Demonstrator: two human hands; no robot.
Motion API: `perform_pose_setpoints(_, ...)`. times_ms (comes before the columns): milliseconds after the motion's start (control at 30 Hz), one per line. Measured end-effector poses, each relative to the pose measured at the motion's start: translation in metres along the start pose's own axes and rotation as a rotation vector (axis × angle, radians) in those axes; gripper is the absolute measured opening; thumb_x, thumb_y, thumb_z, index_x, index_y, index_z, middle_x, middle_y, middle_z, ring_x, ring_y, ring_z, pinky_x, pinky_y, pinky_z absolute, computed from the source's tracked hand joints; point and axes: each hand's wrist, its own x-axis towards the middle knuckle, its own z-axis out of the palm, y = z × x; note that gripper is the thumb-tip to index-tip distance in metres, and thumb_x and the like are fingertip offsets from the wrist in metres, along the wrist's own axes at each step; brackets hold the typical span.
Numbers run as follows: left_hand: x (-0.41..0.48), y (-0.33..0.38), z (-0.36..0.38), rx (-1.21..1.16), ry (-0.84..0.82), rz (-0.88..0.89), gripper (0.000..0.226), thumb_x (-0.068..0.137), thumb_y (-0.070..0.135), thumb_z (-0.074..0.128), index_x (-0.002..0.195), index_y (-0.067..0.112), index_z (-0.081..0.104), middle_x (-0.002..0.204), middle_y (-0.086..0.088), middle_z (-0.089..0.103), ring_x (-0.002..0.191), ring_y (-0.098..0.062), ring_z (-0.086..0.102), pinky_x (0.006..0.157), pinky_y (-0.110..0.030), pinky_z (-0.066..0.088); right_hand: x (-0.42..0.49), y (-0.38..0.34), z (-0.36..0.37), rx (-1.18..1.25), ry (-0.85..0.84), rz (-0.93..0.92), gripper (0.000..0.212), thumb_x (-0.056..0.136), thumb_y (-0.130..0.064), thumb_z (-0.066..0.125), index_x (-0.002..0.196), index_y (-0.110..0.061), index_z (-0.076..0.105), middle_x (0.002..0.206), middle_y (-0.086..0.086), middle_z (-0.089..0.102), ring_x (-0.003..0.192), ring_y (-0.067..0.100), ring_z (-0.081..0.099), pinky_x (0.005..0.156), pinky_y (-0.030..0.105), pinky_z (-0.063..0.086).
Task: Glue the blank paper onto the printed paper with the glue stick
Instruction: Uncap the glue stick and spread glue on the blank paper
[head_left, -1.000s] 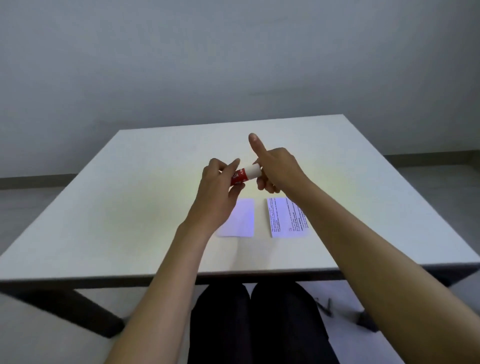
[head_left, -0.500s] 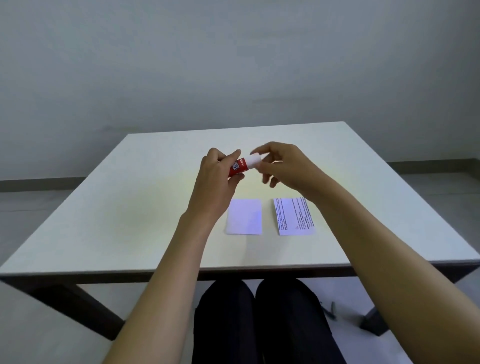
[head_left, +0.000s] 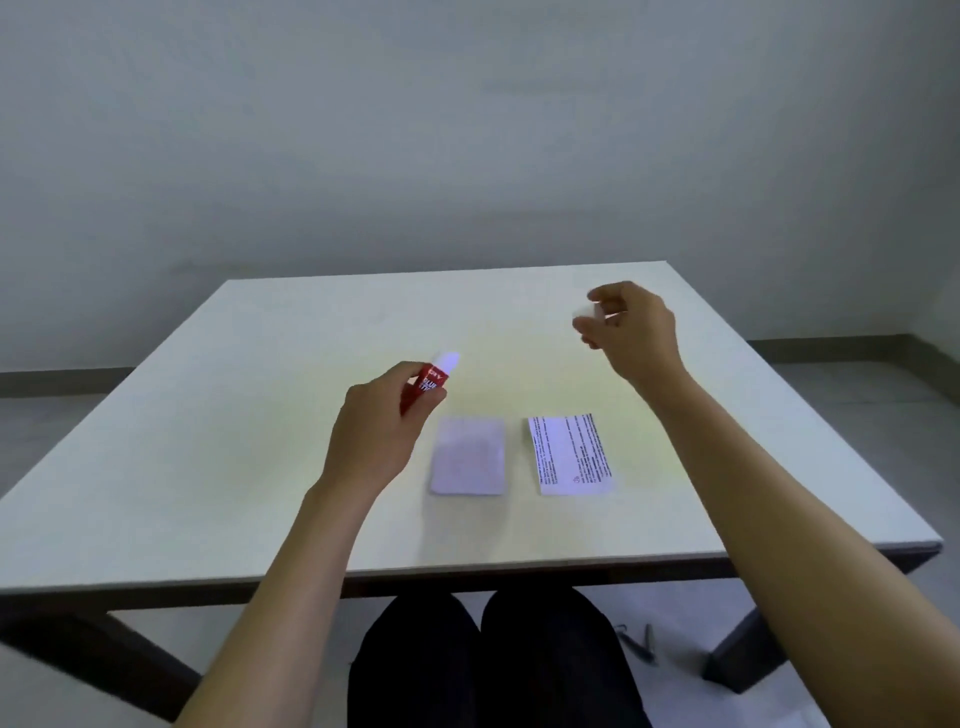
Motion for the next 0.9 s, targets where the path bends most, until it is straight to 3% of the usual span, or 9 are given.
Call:
perform_pose_setpoints(133, -0.003, -0.004, 0.007, -0.227, 0.048, -0.162, 0.015, 0.088, 0.028, 0.06, 0.098, 0.017, 0.06, 0.075, 0.0, 0.072, 0.063, -0.005, 0.063, 0.054, -0.01, 0.04, 0.009, 0.053, 0.003, -0.4, -0.154, 0.022, 0.014, 0.082, -0.008, 0.063, 0.078, 0.005, 0.061, 0.093, 0.028, 0.067, 0.098, 0.04, 0.062, 0.076, 0.033, 0.044)
perform_pose_setpoints(200, -0.002, -0.001, 0.01, -0.338, 0.075, -0.199, 0.012, 0.085, 0.026, 0.063, 0.093, 0.017, 0.059, 0.07, -0.001, 0.07, 0.055, 0.0, 0.06, 0.053, -0.006, 0.039, 0.004, 0.07, 0.008, -0.448, -0.237, 0.063, 0.022, 0.087, -0.011, 0.06, 0.105, 0.001, 0.064, 0.115, 0.024, 0.063, 0.114, 0.035, 0.056, 0.089, 0.032, 0.041)
perform_pose_setpoints(267, -0.002, 0.003, 0.012, -0.474, 0.119, -0.247, 0.014, 0.082, 0.023, 0.067, 0.093, 0.017, 0.061, 0.078, 0.002, 0.071, 0.068, 0.001, 0.065, 0.069, -0.015, 0.047, 0.001, 0.081, 0.012, -0.444, -0.25, 0.071, 0.049, 0.088, -0.01, 0.057, 0.136, -0.008, 0.048, 0.124, 0.02, 0.059, 0.119, 0.034, 0.052, 0.097, 0.034, 0.039)
perform_pose_setpoints(367, 0.001, 0.008, 0.013, -0.595, 0.182, -0.315, 0.015, 0.08, 0.021, 0.069, 0.093, 0.014, 0.065, 0.095, 0.005, 0.07, 0.102, -0.015, 0.065, 0.094, -0.041, 0.051, -0.003, 0.089, 0.015, -0.406, -0.226, 0.092, 0.062, 0.086, -0.007, 0.052, 0.145, -0.013, 0.034, 0.123, 0.018, 0.058, 0.113, 0.033, 0.053, 0.094, 0.039, 0.043)
perform_pose_setpoints(533, -0.002, 0.014, 0.023, -0.767, 0.229, -0.372, 0.009, 0.079, 0.018, 0.071, 0.072, 0.023, 0.071, 0.087, 0.017, 0.073, 0.097, -0.011, 0.068, 0.099, -0.041, 0.049, -0.022, 0.071, 0.012, -0.428, -0.144, -0.029, 0.078, 0.084, -0.02, 0.068, 0.148, -0.013, 0.023, 0.137, 0.018, 0.044, 0.122, 0.032, 0.046, 0.098, 0.037, 0.039)
perform_pose_setpoints(600, -0.004, 0.023, 0.03, -0.917, 0.244, -0.423, 0.009, 0.078, 0.017, 0.073, 0.071, 0.023, 0.072, 0.075, 0.017, 0.073, 0.087, -0.009, 0.068, 0.099, -0.038, 0.049, -0.043, 0.047, 0.016, -0.207, -0.089, -0.089, 0.068, 0.084, -0.024, 0.068, 0.143, -0.017, 0.036, 0.132, 0.012, 0.049, 0.107, 0.024, 0.057, 0.087, 0.023, 0.043)
perform_pose_setpoints(667, -0.007, 0.035, 0.04, -1.024, 0.284, -0.476, 0.006, 0.075, 0.018, 0.076, 0.072, 0.022, 0.073, 0.078, 0.012, 0.072, 0.088, -0.012, 0.067, 0.1, -0.033, 0.048, -0.072, 0.02, 0.025, 0.121, -0.218, -0.081, 0.053, 0.085, -0.026, 0.067, 0.135, -0.029, 0.046, 0.117, 0.002, 0.058, 0.078, 0.013, 0.065, 0.068, 0.013, 0.048)
perform_pose_setpoints(733, -0.013, 0.047, 0.048, -1.09, 0.297, -0.519, 0.004, 0.073, 0.022, 0.078, 0.072, 0.022, 0.074, 0.083, 0.006, 0.072, 0.091, -0.014, 0.067, 0.095, -0.03, 0.048, -0.097, 0.001, 0.034, 0.4, -0.372, -0.052, 0.041, 0.089, -0.017, 0.062, 0.127, -0.029, 0.054, 0.103, -0.002, 0.063, 0.065, 0.011, 0.067, 0.064, 0.017, 0.052)
perform_pose_setpoints(900, -0.035, 0.046, 0.054, -1.137, 0.291, -0.58, 0.005, 0.071, 0.029, 0.078, 0.069, 0.025, 0.076, 0.081, 0.008, 0.075, 0.087, -0.013, 0.069, 0.082, -0.029, 0.05, -0.121, -0.009, 0.04, 0.579, -0.321, 0.092, 0.018, 0.095, -0.014, 0.052, 0.101, -0.008, 0.068, 0.063, 0.004, 0.057, 0.044, 0.012, 0.047, 0.051, 0.02, 0.042)
